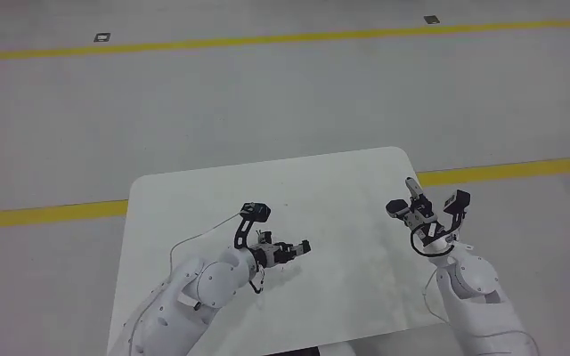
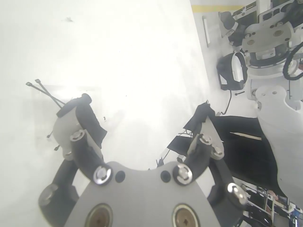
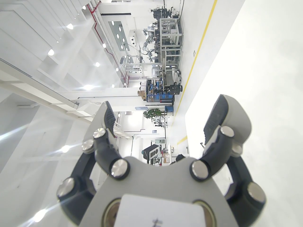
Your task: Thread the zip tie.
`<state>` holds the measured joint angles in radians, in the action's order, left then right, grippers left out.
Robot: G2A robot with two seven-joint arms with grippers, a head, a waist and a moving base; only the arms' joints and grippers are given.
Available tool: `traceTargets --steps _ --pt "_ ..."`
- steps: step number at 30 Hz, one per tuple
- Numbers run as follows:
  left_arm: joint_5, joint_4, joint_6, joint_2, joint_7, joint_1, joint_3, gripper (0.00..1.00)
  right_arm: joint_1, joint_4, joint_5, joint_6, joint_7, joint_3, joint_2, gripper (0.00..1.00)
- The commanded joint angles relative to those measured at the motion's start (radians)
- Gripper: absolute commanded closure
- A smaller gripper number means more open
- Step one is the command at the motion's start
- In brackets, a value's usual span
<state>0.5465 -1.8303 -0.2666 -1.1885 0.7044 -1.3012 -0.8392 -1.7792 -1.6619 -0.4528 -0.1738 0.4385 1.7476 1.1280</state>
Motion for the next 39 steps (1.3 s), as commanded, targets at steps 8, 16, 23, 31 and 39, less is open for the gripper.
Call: traceTargets --steps 8,16,23,31,39 --pt "0.144 0.090 -0.073 -0.014 0.014 0.032 0.041 0.00 0.000 0.000 0.000 0.000 0.000 0.000 0.000 0.00" --pt "0.170 0.092 -0.073 -0.016 0.022 0.035 0.044 0.00 0.000 0.000 0.000 0.000 0.000 0.000 0.000 0.00" --pt "0.129 0.107 -0.070 -0.019 0.015 0.037 0.036 0.00 0.000 0.000 0.000 0.000 0.000 0.000 0.000 0.00" --pt "0.136 0.110 -0.066 -0.019 0.017 0.037 0.039 0.00 0.000 0.000 0.000 0.000 0.000 0.000 0.000 0.00" --pt "0.065 0.154 -0.073 -0.030 0.038 0.067 0.050 0.56 0.000 0.000 0.000 0.000 0.000 0.000 0.000 0.00"
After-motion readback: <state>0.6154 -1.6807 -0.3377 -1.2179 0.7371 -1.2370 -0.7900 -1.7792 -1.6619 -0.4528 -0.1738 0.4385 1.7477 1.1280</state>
